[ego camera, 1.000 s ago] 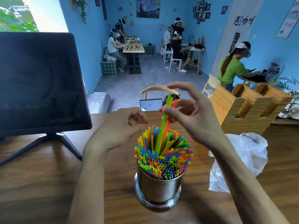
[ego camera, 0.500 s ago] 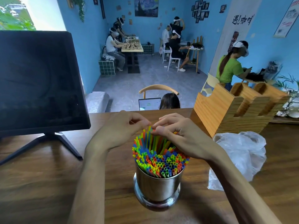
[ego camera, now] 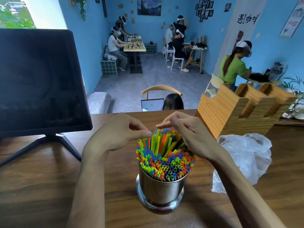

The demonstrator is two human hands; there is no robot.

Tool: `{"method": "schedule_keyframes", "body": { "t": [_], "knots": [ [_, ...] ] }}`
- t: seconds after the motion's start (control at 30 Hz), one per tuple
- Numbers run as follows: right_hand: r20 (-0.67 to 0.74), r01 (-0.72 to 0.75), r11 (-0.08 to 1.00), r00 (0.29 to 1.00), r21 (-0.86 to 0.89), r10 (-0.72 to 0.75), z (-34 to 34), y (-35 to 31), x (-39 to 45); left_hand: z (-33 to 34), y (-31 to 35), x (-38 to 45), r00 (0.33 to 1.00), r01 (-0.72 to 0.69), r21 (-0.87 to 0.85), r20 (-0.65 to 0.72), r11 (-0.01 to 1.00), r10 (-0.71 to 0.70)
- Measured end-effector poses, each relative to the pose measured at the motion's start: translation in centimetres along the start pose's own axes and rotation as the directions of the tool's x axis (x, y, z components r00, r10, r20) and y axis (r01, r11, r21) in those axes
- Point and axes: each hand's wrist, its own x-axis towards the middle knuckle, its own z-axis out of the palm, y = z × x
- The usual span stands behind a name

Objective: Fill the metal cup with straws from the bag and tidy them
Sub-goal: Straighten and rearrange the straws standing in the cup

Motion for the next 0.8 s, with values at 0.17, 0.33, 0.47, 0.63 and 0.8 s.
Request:
{"method": "schedule_keyframes", "body": {
  "t": [0.17, 0.33, 0.47, 0.63, 0.8],
  "knots": [
    [-0.004, -0.003, 1.000, 1.000, 0.017, 0.003, -0.1, 0.1, 0.4, 0.2, 0.3, 0.0, 0.998, -0.030, -0.039, -0.048, 0.999, 0.028],
    [-0.006, 0.000, 0.999, 1.000, 0.040, 0.000, -0.1, -0.1, 0.5, -0.1, 1.1, -0.2, 0.992, -0.078, -0.126, -0.106, 0.989, 0.065],
    [0.025, 0.027, 0.997, 0.999, 0.079, -0.029, 0.1, -0.8, 0.7, -0.5, 3.5, -0.3, 0.946, -0.259, -0.342, -0.277, 0.903, 0.166],
    [0.184, 0.039, 0.977, 0.980, 0.211, -0.078, 0.3, -1.4, 1.0, -1.2, 7.0, -0.6, 0.820, -0.532, -0.454, -0.486, 0.715, 0.302],
    [0.044, 0.060, 0.934, 0.996, 0.353, -0.080, -1.1, -0.8, 1.0, -2.1, 7.4, -0.9, 0.722, -0.663, -0.539, -0.643, 0.520, 0.254]
  ]
}}
